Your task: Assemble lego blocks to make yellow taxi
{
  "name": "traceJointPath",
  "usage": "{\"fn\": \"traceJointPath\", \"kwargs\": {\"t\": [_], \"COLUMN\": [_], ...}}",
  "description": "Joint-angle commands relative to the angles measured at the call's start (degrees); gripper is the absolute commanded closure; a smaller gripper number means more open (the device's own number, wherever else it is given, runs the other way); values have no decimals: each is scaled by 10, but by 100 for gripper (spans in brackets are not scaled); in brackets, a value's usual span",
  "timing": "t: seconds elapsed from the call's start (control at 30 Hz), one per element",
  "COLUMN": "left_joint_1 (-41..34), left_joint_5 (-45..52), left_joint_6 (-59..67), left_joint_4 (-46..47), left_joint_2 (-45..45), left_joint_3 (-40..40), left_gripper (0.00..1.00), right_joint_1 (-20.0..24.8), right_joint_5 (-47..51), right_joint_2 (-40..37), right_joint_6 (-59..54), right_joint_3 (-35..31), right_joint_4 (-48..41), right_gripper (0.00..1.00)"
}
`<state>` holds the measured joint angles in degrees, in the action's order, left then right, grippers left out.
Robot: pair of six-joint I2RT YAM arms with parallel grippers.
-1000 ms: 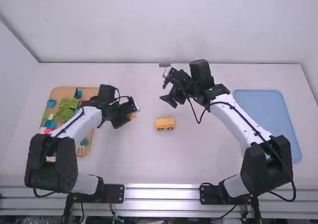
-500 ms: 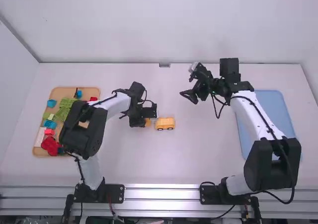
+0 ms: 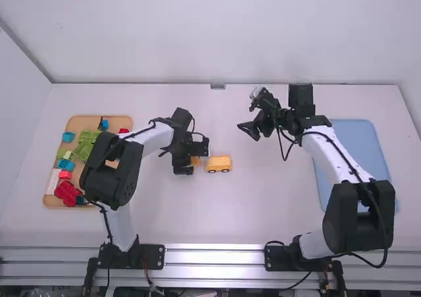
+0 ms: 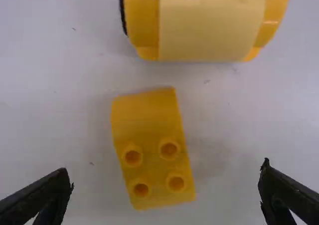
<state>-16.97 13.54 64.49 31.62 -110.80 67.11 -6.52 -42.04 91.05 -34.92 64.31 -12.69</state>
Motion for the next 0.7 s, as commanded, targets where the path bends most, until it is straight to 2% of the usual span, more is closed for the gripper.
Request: {"fn": "traceJointPath", "kwargs": {"t": [0.0, 0.07, 0.13, 0.2, 0.27, 0.3, 0.43, 0.5, 0.67], "left_joint_1": [20, 39, 64, 78, 91, 92, 108, 125, 171], "left_joint_5": [75, 157, 265, 311, 332, 334, 343, 383, 414], "left_joint_6": [3, 42, 47, 31, 2, -3, -89, -123, -124], "left_joint_4": [-13, -40, -106, -163, -250, -264, -446, -522, -523], "left_joint_2": [-8, -8, -8, -9, -9, -9, -9, -9, -9], "left_joint_3": [-13, -30, -68, -104, -158, -166, -257, -294, -309], "left_gripper": [1, 1, 1, 1, 1, 1, 1, 1, 1], "right_joint_1": [2, 1, 2, 1, 2, 2, 2, 0, 2], "right_joint_5": [-3, 0, -1, -1, -1, -1, -1, -1, -2], "right_joint_2": [-4, -4, -4, -4, -4, -4, -4, -4, -4], "right_joint_6": [6, 5, -5, -5, -4, -5, -5, -5, -5], "right_joint_3": [-3, -3, -4, -5, -6, -6, -6, -6, -6], "right_joint_4": [-2, -6, -12, -12, -12, -12, -10, -10, -10], "right_gripper": [1, 1, 1, 2, 1, 2, 1, 1, 2]}}
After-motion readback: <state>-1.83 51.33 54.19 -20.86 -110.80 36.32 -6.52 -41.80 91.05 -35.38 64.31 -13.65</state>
